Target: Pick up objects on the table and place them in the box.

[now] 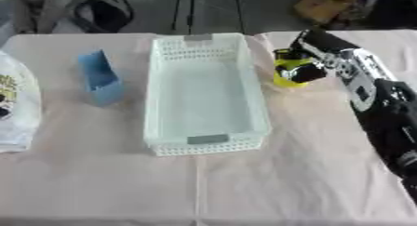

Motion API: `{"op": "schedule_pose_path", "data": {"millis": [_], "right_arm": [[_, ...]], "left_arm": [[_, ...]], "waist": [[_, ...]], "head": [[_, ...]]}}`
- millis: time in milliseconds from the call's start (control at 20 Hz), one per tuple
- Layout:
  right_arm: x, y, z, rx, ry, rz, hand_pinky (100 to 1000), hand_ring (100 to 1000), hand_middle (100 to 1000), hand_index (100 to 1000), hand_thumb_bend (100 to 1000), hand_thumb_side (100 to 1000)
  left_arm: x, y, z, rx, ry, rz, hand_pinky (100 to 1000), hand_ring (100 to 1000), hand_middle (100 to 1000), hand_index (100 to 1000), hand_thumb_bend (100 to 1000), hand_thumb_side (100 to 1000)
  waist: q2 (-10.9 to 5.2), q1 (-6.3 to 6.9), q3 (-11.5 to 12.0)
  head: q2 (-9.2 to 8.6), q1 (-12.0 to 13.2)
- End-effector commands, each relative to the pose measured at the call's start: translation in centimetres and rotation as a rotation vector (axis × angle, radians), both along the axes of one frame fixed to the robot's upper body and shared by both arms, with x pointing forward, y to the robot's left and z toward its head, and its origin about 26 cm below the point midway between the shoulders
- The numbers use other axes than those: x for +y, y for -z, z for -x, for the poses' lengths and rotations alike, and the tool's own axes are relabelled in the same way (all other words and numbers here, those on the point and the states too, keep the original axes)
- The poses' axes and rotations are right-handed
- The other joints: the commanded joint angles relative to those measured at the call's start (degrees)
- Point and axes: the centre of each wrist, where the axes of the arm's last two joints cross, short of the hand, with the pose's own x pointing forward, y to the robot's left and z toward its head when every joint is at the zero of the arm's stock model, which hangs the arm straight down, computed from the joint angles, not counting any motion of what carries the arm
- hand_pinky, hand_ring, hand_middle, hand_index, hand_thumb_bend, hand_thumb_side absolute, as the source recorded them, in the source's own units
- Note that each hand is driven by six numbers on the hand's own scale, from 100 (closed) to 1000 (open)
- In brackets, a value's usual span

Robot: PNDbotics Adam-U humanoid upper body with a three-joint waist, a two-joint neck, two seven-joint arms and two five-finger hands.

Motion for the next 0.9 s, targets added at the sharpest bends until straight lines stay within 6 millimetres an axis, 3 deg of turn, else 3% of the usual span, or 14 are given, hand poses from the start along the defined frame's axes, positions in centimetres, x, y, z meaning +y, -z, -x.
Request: {"op": "schedule_pose_path", "data": {"millis": [50, 550, 900], "right_arm": [[-0.5, -3.4, 0.4, -0.105, -0.016, -0.001, 100, 231, 313, 339, 100, 100], [0.9, -6.1, 1.3, -0.225, -0.07, -0.033, 100, 234, 316, 343, 100, 100], [6.1, -8.6, 2.8, -0.295, -0.31, 0.008, 100, 240, 291, 343, 100, 100]], "left_arm": [[0.1, -1.1, 0.0, -0.032, 0.004, -0.016, 567, 630, 655, 850, 253, 929], [0.2, -1.0, 0.0, -0.03, 0.003, -0.016, 567, 630, 655, 850, 254, 928], [0.2, -1.0, 0.0, -0.026, 0.009, -0.018, 567, 630, 655, 850, 256, 926]], "waist": [[-1.32, -0.05, -0.06], [-1.81, -0.24, 0.02], [-2.17, -0.21, 0.31]], "head": [[0.03, 0.1], [0.21, 0.14], [0.38, -0.59]]}}
